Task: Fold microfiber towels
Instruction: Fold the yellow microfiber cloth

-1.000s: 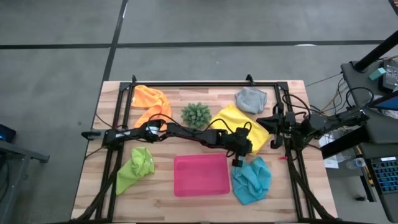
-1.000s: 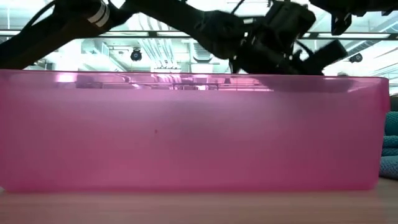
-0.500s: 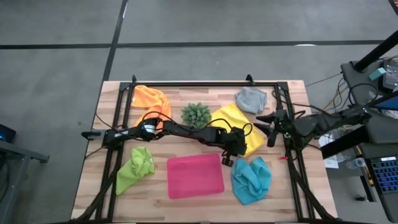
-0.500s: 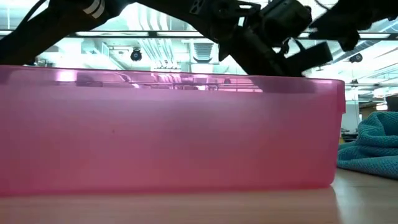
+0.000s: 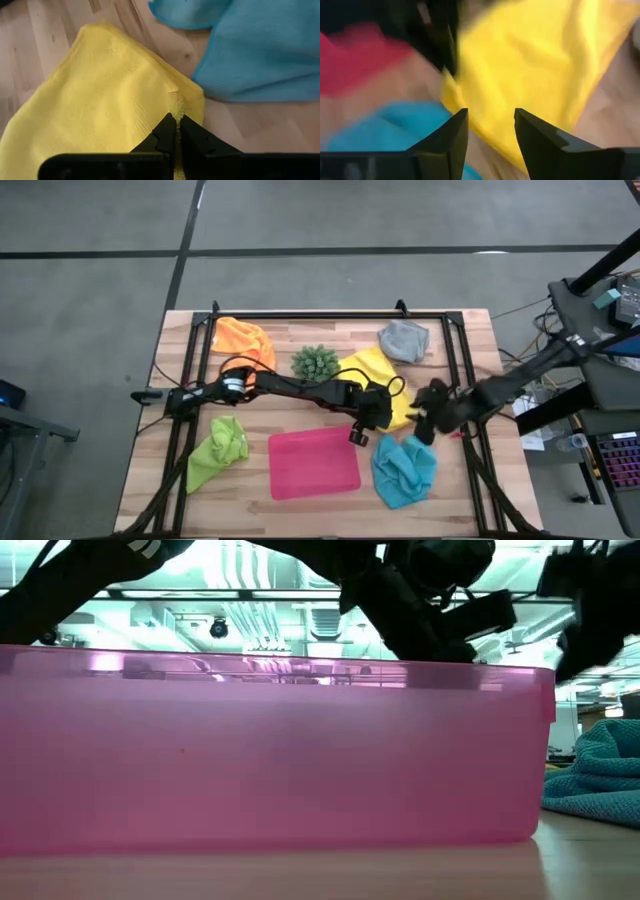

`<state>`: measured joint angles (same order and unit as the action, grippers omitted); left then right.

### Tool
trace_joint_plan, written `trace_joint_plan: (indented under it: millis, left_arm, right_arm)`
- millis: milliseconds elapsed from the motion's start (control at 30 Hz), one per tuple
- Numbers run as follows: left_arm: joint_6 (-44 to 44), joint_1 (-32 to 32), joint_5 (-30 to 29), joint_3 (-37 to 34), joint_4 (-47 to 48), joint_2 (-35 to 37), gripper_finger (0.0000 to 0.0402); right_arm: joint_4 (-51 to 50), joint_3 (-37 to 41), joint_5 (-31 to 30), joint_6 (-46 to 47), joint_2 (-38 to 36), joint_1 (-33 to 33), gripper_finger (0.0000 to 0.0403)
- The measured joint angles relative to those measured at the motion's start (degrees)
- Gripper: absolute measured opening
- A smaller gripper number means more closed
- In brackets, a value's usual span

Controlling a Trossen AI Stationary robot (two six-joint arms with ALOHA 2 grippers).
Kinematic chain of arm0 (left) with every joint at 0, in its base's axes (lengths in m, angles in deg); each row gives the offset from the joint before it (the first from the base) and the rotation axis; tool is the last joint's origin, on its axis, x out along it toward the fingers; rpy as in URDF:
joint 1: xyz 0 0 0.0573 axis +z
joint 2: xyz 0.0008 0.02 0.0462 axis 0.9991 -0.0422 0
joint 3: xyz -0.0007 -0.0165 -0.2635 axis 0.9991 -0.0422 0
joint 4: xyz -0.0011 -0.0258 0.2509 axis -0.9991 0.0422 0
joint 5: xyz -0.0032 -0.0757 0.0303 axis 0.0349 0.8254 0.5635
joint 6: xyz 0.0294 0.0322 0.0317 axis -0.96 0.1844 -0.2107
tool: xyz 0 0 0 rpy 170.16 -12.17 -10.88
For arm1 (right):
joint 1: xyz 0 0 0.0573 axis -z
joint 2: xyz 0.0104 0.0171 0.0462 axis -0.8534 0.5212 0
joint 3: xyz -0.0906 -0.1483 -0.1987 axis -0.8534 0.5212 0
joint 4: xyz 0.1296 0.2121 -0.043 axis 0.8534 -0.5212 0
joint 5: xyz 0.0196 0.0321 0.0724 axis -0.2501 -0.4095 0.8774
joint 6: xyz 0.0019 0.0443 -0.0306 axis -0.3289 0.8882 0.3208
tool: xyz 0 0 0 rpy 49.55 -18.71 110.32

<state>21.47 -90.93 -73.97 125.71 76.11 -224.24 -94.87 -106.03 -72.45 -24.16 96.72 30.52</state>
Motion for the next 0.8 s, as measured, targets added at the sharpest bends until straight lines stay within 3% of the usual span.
trace_joint_plan:
  millis: [333, 800]
  left_arm:
    - [0.14, -0.02, 0.21, -0.04, 3.57, 0.85, 0.0]
    - [2.05, -0.12, 0.25, -0.04, 7.22, 4.22, 0.0]
  right_arm:
    - [1.2, 0.14, 0.76, 0.44, 15.09, -4.3, 0.0171]
    - [6.71, 0.67, 0.19, -11.37, 27.42, -5.06, 0.0171]
